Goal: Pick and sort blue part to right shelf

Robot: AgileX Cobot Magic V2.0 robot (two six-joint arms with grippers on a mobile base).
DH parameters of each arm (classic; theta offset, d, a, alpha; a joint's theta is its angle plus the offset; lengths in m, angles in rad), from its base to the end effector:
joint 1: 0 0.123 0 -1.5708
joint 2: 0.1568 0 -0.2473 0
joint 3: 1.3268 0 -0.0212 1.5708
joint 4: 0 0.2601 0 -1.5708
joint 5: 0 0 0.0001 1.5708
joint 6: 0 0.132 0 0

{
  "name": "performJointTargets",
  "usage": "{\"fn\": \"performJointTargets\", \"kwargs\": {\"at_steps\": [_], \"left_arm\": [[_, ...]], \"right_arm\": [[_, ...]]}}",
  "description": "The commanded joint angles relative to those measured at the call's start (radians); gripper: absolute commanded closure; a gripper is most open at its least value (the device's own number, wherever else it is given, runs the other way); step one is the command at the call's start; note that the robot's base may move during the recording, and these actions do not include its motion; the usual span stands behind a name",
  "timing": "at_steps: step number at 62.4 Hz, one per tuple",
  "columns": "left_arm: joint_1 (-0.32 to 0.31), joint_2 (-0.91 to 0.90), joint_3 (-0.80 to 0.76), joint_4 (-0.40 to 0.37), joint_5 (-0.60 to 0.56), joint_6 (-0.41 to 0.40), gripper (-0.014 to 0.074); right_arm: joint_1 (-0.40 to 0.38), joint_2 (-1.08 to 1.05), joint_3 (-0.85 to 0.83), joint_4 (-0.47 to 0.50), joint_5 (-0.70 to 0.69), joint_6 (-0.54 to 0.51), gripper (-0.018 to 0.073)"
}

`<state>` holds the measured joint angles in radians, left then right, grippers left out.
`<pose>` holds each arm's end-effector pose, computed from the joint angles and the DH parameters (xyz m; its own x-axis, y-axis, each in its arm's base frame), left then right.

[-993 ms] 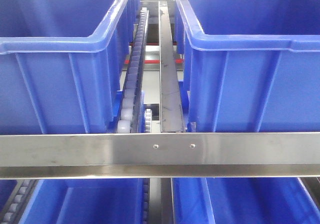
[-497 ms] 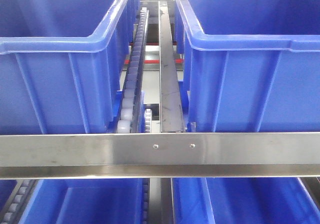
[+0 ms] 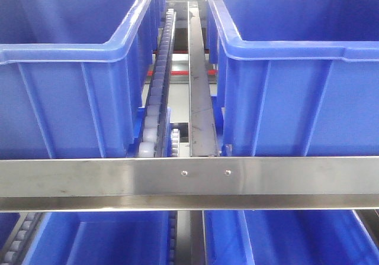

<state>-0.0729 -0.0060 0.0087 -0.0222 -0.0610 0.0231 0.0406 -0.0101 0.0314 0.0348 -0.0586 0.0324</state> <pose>0.1431 -0.0103 0.2223 0.1447 -0.0096 -0.9894 0.0714 0.9974 0.0007 0.1444 0.0056 0.2137 0.1212 0.0721 -0.9900 -0.0468 0.9967 0.0668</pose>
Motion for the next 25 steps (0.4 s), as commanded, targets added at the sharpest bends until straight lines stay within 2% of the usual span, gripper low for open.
{"fn": "performJointTargets", "kwargs": {"at_steps": [1,25], "left_arm": [[0.0,-0.023,0.023,-0.004,-0.089,-0.01,0.0473],[0.0,-0.023,0.023,-0.004,-0.089,-0.01,0.0473]], "right_arm": [[-0.007,-0.021,-0.022,-0.001,-0.095,-0.01,0.0529],[-0.007,-0.021,-0.022,-0.001,-0.095,-0.01,0.0529]]}}
